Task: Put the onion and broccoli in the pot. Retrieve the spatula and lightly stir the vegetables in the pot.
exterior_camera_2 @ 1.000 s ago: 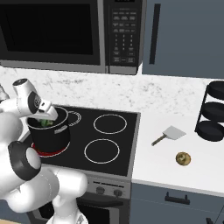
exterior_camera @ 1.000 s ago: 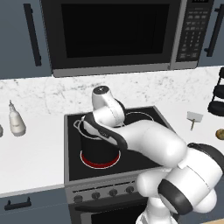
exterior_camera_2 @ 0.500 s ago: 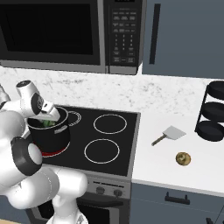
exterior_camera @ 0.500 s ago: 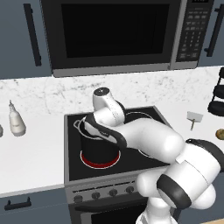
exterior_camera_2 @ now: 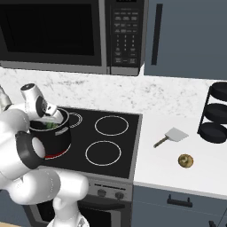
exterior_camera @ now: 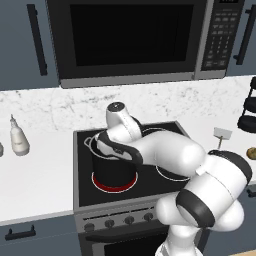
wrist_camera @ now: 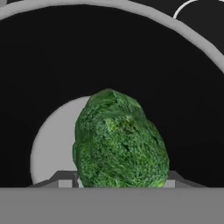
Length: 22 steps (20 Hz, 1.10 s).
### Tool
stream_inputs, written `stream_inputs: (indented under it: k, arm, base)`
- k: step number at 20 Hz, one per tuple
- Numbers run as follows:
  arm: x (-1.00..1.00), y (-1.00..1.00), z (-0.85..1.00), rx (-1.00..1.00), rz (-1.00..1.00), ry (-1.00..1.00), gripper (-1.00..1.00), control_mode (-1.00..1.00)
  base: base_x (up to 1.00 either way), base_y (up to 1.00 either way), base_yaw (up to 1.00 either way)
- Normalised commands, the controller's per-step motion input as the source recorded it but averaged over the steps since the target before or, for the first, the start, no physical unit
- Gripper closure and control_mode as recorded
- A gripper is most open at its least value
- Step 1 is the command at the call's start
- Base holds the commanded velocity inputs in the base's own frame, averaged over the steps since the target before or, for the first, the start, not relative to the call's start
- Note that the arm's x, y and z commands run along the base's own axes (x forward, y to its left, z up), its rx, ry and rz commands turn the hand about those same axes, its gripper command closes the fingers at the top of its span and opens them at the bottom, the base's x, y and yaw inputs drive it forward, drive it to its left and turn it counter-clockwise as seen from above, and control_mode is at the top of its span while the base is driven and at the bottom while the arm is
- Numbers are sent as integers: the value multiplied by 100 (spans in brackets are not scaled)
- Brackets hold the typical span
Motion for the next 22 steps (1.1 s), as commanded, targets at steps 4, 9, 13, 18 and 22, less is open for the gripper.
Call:
stream_inputs:
  k: [4,9,13,18,22]
  arm:
    - [10,0,-18,0,0,0,100,-100]
    - [7,0,-15,0,0,0,100,-100]
    - [8,0,-8,0,0,0,100,-100]
    - [-2,0,-3,0,0,0,100,-100]
    - [-2,0,-14,0,0,0,100,-100]
  base:
    - [0,0,0]
    - [0,0,0]
    - [0,0,0]
    - [0,0,0]
    - [0,0,0]
